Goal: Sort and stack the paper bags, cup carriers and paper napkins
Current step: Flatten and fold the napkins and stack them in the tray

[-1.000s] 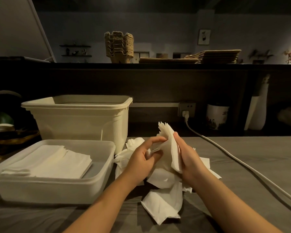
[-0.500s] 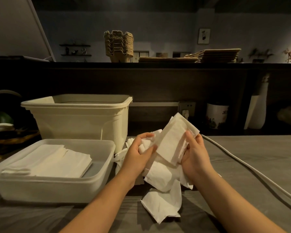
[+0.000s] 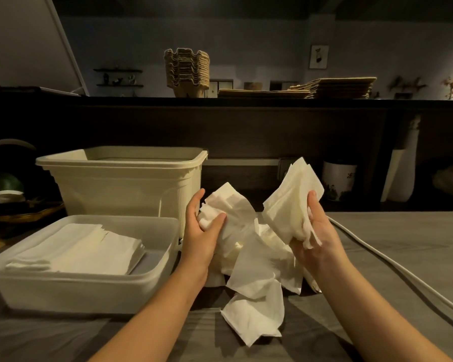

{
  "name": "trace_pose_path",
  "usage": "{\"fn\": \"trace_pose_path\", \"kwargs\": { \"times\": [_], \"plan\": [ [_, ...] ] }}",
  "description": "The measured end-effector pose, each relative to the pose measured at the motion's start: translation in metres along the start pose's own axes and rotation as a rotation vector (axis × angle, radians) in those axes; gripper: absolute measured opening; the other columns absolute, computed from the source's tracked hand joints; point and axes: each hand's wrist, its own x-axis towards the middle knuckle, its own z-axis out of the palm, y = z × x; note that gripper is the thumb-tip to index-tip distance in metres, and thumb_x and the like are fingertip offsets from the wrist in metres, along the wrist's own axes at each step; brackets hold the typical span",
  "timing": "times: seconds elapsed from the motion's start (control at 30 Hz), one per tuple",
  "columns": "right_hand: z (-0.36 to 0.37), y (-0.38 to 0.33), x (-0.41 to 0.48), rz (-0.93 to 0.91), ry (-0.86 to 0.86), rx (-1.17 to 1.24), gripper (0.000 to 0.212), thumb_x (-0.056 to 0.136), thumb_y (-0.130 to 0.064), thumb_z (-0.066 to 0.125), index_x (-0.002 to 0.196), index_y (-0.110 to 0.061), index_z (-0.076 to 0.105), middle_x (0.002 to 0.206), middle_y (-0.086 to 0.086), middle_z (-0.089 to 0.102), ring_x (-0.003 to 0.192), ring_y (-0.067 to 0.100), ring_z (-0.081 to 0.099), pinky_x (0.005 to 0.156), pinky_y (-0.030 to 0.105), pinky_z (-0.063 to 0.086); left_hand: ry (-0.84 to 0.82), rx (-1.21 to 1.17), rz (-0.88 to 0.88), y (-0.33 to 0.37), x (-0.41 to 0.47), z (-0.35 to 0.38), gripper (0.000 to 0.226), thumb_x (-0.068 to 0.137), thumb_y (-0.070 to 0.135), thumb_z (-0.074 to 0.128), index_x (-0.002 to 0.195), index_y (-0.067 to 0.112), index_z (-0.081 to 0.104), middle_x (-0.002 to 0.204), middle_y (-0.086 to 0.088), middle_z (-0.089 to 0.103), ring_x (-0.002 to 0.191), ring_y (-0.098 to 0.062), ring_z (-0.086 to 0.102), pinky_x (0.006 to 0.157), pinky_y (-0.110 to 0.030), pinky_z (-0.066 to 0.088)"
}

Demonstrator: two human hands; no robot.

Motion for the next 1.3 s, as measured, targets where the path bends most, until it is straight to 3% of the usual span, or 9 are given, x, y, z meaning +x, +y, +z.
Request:
{"fn": "trace_pose_path", "kwargs": {
  "times": [0.13,0.2,0.33,0.4,0.5,0.63,0.87,1.1,1.3],
  "plan": [
    [0.002,0.001,-0.002,0.088,-0.055,0.095,0.046,0.092,-0.043,0.050,0.128,-0.014,0.051,0.100,0.010,0.070,0.083,0.025,0.070,0.054,0.035,0.058,0.044,-0.104,-0.092,0.003,0.004,-0.003,0.044,0.091,0.016,0.058,0.126,0.039,0.043,0.123,0.004,0.052,0.099,-0.009,0.053,0.076,-0.028,0.051],
    [-0.002,0.002,-0.002,0.100,-0.044,0.052,0.029,0.099,-0.033,0.041,0.105,-0.009,0.056,0.072,0.006,0.070,0.063,0.018,0.067,0.043,0.025,0.053,0.060,-0.176,-0.168,0.005,0.004,-0.002,0.042,0.093,0.018,0.054,0.128,0.038,0.043,0.114,0.006,0.054,0.095,-0.010,0.053,0.064,-0.024,0.049],
    [-0.002,0.007,-0.002,0.147,0.051,-0.128,0.031,0.102,-0.018,0.034,0.077,-0.008,0.050,0.066,0.009,0.057,0.046,0.014,0.059,0.033,0.019,0.045,0.069,-0.326,-0.332,0.006,0.003,-0.001,0.035,0.094,0.018,0.052,0.123,0.037,0.047,0.116,-0.001,0.056,0.097,-0.019,0.056,0.061,-0.029,0.050],
    [0.002,0.007,-0.001,0.214,0.038,-0.126,0.027,0.093,-0.029,0.054,0.092,-0.003,0.059,0.061,0.012,0.065,0.044,0.015,0.064,0.036,0.023,0.048,0.059,-0.388,-0.394,0.008,0.002,0.000,0.032,0.094,0.017,0.052,0.121,0.036,0.049,0.115,-0.006,0.057,0.099,-0.023,0.058,0.067,-0.036,0.054],
    [0.005,0.006,-0.001,0.188,-0.046,-0.106,0.063,0.067,-0.033,0.070,0.123,-0.010,0.055,0.099,0.015,0.069,0.073,0.025,0.071,0.050,0.033,0.055,0.036,-0.440,-0.421,0.008,0.001,0.000,0.036,0.095,0.013,0.048,0.126,0.032,0.047,0.120,-0.011,0.054,0.106,-0.029,0.055,0.082,-0.045,0.051],
    [0.009,0.005,-0.011,0.022,-0.225,-0.313,0.047,0.068,-0.029,0.065,0.112,-0.016,0.058,0.088,0.007,0.065,0.062,0.014,0.068,0.048,0.026,0.053,-0.015,-0.489,-0.449,0.007,0.007,-0.003,0.051,0.090,0.002,0.039,0.132,0.031,0.046,0.134,-0.013,0.046,0.118,-0.037,0.048,0.090,-0.053,0.047],
    [0.012,0.025,-0.019,-0.457,-0.606,-1.213,0.025,0.085,-0.011,0.064,0.088,-0.035,0.059,0.088,-0.018,0.062,0.086,-0.006,0.060,0.071,0.013,0.051,-0.015,-0.410,-0.389,0.014,-0.002,0.000,0.058,0.089,-0.006,0.036,0.122,0.039,0.050,0.119,-0.007,0.052,0.084,-0.021,0.053,0.056,-0.030,0.047],
    [0.008,0.027,-0.014,-0.535,-0.579,-1.436,0.025,0.085,-0.018,0.065,0.091,-0.041,0.057,0.097,-0.025,0.051,0.100,-0.008,0.045,0.085,0.020,0.048,-0.047,-0.425,-0.373,0.018,-0.003,-0.001,0.057,0.092,-0.004,0.040,0.127,0.041,0.047,0.123,-0.011,0.054,0.082,-0.021,0.060,0.043,-0.025,0.051],
    [0.009,0.024,-0.016,-0.551,-0.572,-1.377,0.029,0.086,-0.014,0.062,0.101,-0.039,0.058,0.098,-0.061,0.028,0.109,-0.013,0.030,0.094,0.027,0.043,-0.065,-0.404,-0.345,0.014,-0.003,-0.004,0.055,0.091,-0.002,0.046,0.113,0.047,0.054,0.125,-0.011,0.055,0.078,-0.021,0.062,0.048,-0.027,0.049]
  ]
}}
